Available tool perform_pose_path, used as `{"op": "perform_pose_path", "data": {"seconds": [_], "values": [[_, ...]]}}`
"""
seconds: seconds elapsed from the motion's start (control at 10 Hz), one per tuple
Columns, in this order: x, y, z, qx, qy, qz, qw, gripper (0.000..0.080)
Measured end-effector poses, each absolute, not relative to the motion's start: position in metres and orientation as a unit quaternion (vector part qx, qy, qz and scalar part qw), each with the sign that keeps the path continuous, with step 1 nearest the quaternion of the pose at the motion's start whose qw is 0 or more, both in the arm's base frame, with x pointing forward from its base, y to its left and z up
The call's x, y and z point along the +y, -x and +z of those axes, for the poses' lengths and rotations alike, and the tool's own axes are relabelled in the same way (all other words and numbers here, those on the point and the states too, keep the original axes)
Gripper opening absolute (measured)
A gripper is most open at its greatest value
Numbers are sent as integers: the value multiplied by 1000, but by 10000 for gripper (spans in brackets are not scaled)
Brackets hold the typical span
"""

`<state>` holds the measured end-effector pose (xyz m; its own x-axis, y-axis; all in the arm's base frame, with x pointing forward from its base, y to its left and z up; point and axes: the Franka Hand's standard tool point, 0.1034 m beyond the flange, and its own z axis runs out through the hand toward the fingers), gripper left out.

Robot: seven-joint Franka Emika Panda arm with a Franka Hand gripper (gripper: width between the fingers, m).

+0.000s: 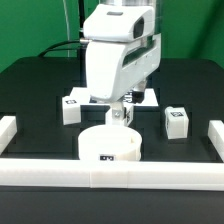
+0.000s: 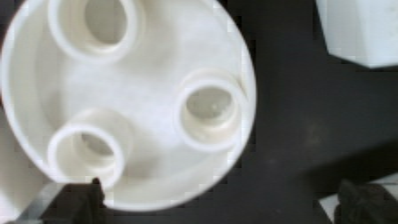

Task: Assemble stool

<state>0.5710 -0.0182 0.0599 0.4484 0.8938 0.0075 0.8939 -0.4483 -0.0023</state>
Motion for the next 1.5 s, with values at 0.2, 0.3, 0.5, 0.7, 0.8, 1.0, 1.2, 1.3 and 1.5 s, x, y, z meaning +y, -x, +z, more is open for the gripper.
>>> {"op": "perform_pose_path", "data": {"seconds": [0.2,0.3,0.5,0.7,0.8,1.0,1.2,1.3,1.5], "values": [[-25,-568,49,-521,854,0,6,650],[-29,-568,45,-518,855,1,8,650],[-31,-566,36,-516,857,5,12,650],[-29,-564,27,-512,858,10,17,650],[-28,-563,25,-513,858,11,18,650],[-25,-561,20,-514,857,14,21,650],[-25,-559,18,-515,857,16,22,650],[-25,-559,18,-515,857,16,22,623],[-25,-559,18,-516,856,16,22,452]]}}
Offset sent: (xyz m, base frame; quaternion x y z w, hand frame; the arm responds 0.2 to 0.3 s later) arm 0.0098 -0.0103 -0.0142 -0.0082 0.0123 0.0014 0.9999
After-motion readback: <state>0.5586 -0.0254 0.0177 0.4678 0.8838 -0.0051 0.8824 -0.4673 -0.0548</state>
